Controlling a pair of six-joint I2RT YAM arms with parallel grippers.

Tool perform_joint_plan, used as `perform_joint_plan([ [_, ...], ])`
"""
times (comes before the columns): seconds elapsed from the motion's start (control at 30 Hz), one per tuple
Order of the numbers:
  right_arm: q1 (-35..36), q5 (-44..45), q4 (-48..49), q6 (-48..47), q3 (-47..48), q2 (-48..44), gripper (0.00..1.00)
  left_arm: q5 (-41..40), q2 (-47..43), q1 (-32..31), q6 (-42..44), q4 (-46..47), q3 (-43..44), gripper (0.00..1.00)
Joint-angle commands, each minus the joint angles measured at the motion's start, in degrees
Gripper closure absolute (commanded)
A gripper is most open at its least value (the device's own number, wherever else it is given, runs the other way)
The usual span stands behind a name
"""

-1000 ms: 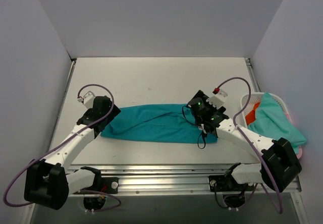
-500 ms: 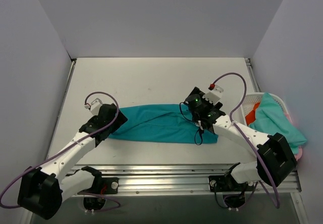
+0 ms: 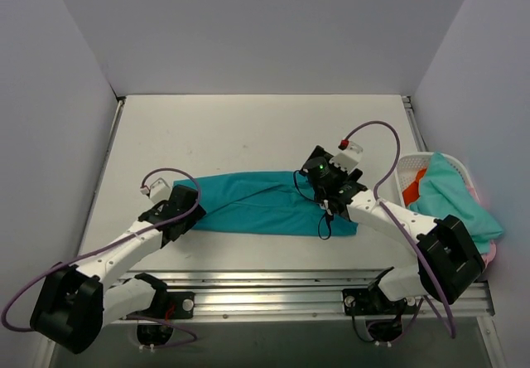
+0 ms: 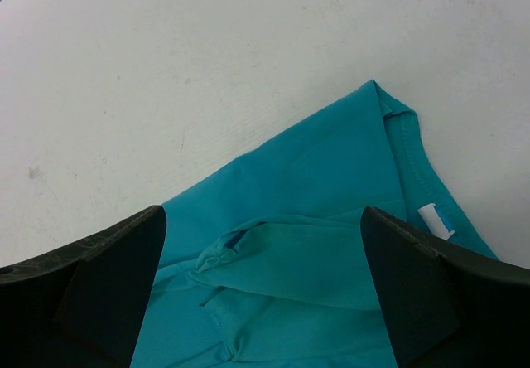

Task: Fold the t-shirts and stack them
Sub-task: Fold the other side of the tshirt into a rectangle

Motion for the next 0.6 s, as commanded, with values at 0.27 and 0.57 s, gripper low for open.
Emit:
perform_joint_plan([
  [0.27,0.21,1.87,0.85,-1.04,-0.22,0.14,0.00,-5.22,7.34,-0.17,-1.24,8.44,2.98,0.20],
  [0.57,0.21,1.78,1.55,-1.48,0.66,2.34,0.00,-6.89,6.91,0.00,0.42,7.04,5.53,0.21],
])
